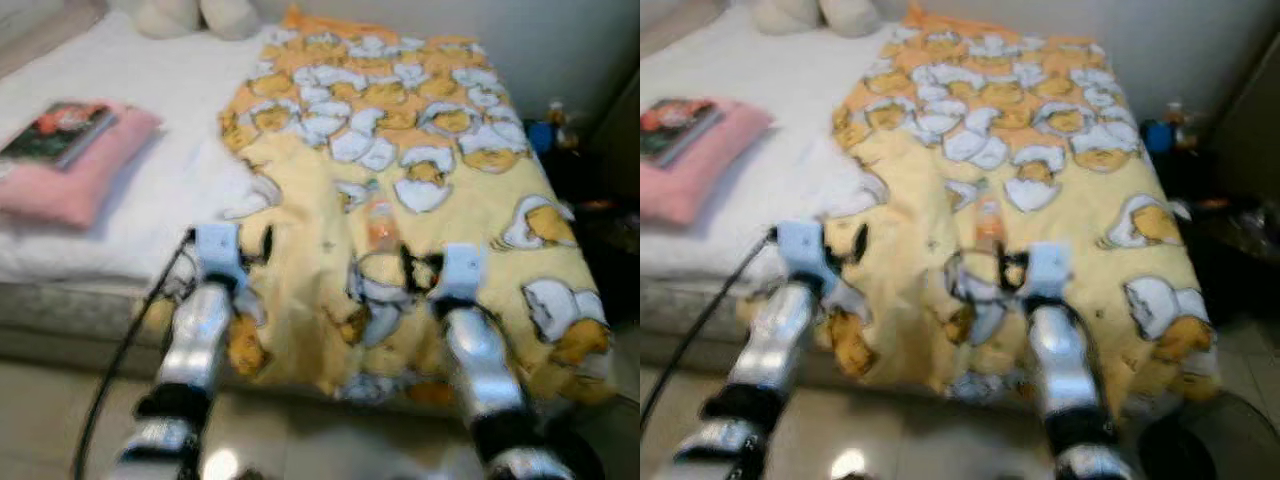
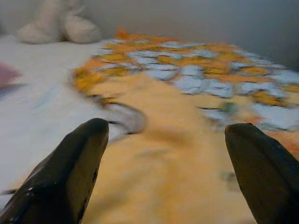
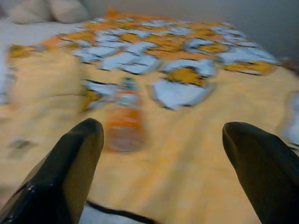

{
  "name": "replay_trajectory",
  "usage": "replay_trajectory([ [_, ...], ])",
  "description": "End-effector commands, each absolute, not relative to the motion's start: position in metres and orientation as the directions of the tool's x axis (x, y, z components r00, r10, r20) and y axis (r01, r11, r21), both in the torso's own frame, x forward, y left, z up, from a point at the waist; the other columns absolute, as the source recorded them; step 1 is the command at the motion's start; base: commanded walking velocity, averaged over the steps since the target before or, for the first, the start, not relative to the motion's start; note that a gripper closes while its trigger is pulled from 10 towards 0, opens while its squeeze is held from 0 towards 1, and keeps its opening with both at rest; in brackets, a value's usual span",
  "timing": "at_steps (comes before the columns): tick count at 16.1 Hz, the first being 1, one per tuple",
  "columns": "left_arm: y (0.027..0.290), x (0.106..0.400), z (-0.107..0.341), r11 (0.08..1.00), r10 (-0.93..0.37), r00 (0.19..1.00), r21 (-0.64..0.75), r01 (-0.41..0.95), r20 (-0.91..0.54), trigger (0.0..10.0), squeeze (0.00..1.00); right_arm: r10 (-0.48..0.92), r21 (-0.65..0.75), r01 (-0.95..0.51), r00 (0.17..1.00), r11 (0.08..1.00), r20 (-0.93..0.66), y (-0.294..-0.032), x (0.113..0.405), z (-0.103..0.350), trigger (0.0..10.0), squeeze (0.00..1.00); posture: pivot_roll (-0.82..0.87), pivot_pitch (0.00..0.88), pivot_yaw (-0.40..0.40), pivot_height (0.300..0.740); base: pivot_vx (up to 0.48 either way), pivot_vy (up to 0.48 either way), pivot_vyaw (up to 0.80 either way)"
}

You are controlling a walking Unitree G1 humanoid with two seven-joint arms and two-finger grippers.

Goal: Clean up the room

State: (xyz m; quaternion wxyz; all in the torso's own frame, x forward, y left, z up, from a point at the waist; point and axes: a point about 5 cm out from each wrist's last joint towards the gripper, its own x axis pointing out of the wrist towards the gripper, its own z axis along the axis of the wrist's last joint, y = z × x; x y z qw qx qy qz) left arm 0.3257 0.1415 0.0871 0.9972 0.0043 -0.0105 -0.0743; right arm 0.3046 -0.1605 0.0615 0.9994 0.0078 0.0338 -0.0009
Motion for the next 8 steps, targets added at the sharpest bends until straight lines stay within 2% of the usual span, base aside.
replay_trajectory([
  [1, 0.1455, 0.3280, 0.0913, 0.990, -0.141, 0.990, 0.021, 0.140, 0.030, 10.0, 0.00, 0.001, 0.031, 0.000, 0.999, 1.000, -0.044, -0.1587, 0.3097, 0.0688, 10.0, 0.00, -0.02, 0.000, -0.002, 0.740, 0.480, 0.000, 0.00],
  [8, 0.1434, 0.3318, 0.0951, 0.988, -0.152, 0.988, 0.028, 0.151, 0.036, 10.0, 0.00, 0.012, 0.022, -0.011, 0.999, 1.000, -0.045, -0.1583, 0.3141, 0.0714, 10.0, 0.00, -0.02, 0.000, -0.002, 0.740, 0.480, 0.000, 0.00],
])
